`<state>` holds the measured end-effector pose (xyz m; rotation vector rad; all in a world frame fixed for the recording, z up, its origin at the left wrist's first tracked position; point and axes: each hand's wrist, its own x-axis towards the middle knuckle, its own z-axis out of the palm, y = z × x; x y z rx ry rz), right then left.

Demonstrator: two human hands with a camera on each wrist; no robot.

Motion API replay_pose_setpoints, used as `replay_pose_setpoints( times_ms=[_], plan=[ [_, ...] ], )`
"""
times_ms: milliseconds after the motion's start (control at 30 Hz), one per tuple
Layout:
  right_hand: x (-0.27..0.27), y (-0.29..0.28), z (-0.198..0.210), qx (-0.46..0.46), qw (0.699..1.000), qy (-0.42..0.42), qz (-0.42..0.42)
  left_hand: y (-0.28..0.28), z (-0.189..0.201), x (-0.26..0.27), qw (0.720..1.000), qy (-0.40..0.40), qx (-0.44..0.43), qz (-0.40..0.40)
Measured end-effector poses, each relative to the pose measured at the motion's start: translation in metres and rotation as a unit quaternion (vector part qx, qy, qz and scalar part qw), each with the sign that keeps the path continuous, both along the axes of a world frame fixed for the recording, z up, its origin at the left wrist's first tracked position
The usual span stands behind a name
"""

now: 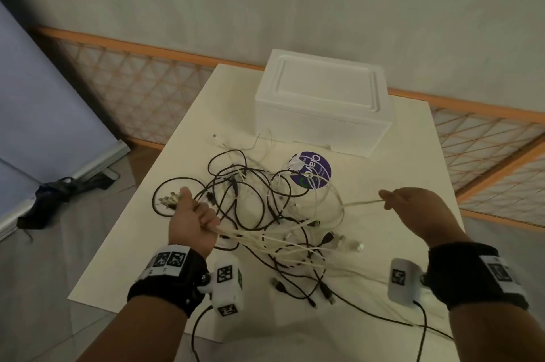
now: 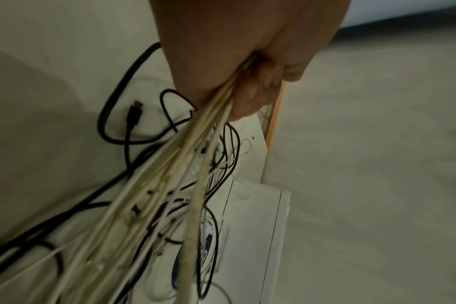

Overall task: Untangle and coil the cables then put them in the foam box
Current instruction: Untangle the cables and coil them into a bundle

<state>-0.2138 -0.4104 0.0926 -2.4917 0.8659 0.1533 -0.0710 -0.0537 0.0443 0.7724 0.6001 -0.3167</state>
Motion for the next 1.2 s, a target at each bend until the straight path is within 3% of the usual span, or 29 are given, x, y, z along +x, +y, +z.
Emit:
replay_pose_setpoints(
  times_ms=[67,133,233,333,400,533,700,867,1100,1200],
  plan=[
    [-0.003,0.012,-0.003,-0.122,0.982,0.139,0.044,-0.007,0.001,-0.006,0.999,-0.008,-0.009,-0.046],
    [-0.004,0.039,0.005,-0.149,0.982,0.091,0.076,-0.017,0.007,-0.016,0.994,-0.019,-0.021,-0.105],
    [0.006,0.112,0.027,0.001,0.98,-0.087,0.181,-0.042,0.018,-0.041,0.977,-0.044,-0.023,-0.207],
    [0.02,0.179,0.027,0.177,0.937,-0.058,0.295,-0.062,0.025,-0.063,0.956,-0.081,0.029,-0.279],
    [0.026,0.187,0.012,0.217,0.935,-0.033,0.28,-0.059,0.026,-0.062,0.958,-0.069,0.026,-0.277],
    [0.015,0.173,-0.002,0.188,0.943,0.028,0.273,-0.041,0.023,-0.052,0.969,-0.063,-0.03,-0.239],
    [0.01,0.181,-0.007,0.18,0.942,-0.027,0.283,-0.04,0.028,-0.063,0.961,-0.074,-0.068,-0.259],
    [0.004,0.183,-0.011,0.25,0.94,-0.077,0.218,-0.036,0.03,-0.064,0.955,-0.074,-0.102,-0.268],
    [0.006,0.183,-0.01,0.203,0.949,-0.079,0.229,-0.038,0.027,-0.064,0.951,-0.085,-0.112,-0.277],
    [0.012,0.183,-0.009,0.125,0.952,-0.054,0.273,-0.04,0.022,-0.063,0.946,-0.117,-0.079,-0.293]
  ],
)
